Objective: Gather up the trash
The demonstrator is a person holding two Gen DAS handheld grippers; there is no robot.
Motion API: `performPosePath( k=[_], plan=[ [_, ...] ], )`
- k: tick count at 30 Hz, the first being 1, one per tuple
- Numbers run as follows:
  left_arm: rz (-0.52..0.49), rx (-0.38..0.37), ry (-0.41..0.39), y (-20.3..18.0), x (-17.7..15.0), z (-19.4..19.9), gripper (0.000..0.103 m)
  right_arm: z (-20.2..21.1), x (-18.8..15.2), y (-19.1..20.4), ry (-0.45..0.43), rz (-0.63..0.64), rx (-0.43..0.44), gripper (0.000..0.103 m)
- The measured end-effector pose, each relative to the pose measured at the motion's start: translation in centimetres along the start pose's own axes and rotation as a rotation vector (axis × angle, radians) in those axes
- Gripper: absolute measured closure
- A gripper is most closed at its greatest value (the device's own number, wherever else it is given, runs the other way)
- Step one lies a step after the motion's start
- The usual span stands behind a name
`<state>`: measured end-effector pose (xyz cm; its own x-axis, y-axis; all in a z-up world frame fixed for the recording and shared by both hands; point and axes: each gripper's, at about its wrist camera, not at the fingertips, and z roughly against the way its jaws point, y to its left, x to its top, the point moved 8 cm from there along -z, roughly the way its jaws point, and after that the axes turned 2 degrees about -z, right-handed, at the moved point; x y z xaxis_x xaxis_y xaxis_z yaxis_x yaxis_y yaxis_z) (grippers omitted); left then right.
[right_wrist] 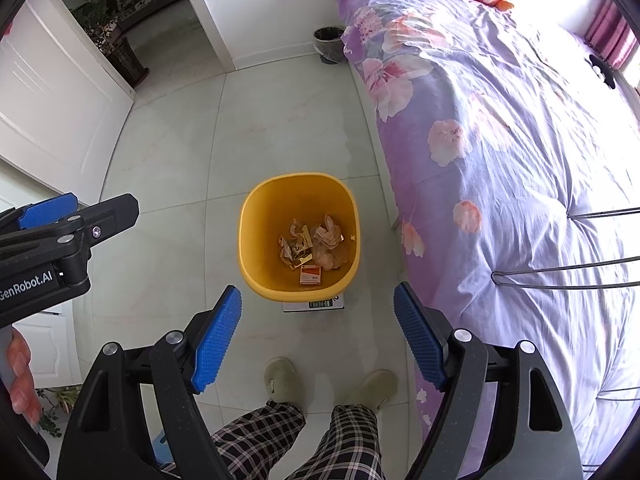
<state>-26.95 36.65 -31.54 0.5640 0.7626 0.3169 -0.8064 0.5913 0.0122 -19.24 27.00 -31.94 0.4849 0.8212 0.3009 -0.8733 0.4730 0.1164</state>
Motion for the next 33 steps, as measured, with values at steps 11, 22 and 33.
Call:
performPosePath(
  k=[11,22,33],
  plan=[
    [0.001,0.004,0.0,0.18,0.0,0.06,0.015,0.04,-0.01,-0.01,0.005,-0.003,0.001,0.024],
    [0.0,0.006,0.001,0.37,0.05,-0.07,0.015,0.08,0.1,0.19,0.005,0.003,0.0,0.024],
    [-0.002,0.013,0.002,0.74,0.18,-0.18,0.011,-0.08,0.24,0.36,0.012,0.001,-0.002,0.024]
  ],
)
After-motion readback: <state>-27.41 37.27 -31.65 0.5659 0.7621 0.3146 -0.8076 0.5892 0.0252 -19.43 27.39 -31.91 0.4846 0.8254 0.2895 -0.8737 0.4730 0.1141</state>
